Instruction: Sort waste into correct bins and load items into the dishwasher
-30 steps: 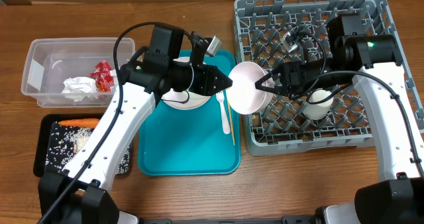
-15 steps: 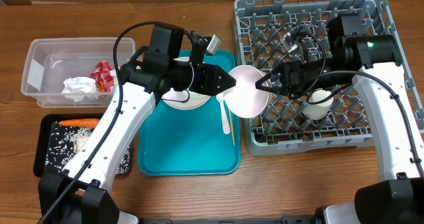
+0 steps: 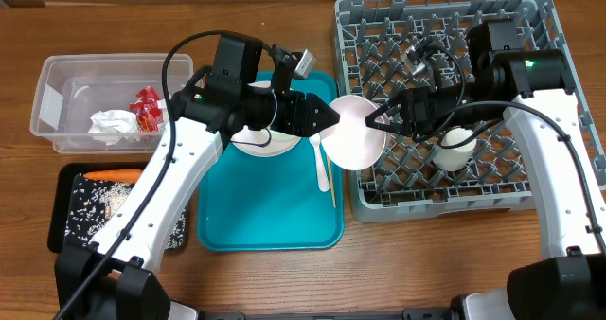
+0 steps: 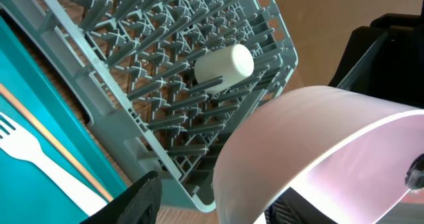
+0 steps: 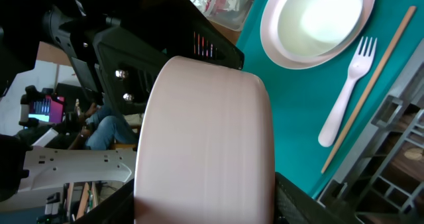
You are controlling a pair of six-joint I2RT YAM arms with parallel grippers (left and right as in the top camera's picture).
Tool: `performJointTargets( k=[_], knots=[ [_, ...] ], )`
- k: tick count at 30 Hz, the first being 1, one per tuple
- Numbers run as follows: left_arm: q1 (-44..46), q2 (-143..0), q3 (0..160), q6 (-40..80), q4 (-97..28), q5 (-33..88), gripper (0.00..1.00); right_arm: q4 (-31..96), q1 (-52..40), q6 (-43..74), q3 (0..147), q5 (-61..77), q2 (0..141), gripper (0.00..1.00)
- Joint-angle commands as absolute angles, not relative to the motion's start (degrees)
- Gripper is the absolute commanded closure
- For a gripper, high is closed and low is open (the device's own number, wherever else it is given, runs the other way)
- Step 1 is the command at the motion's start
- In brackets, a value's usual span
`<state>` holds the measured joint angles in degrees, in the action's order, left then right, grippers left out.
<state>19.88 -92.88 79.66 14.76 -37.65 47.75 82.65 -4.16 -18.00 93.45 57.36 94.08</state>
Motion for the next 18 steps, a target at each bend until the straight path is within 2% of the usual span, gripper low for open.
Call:
performJointTargets(
  k=[1,18],
  knots=[
    [19.84,-93.14,81.28,14.37,-37.21,47.66,0.48,82.19,-4.49,-18.13,93.43,57.01,93.78,0.45],
    [12.27,-93.10,81.45,14.09,-38.20,55.51,0.52,75.75,-4.43,-13.58,93.43,51.05,93.78,0.45]
  ],
)
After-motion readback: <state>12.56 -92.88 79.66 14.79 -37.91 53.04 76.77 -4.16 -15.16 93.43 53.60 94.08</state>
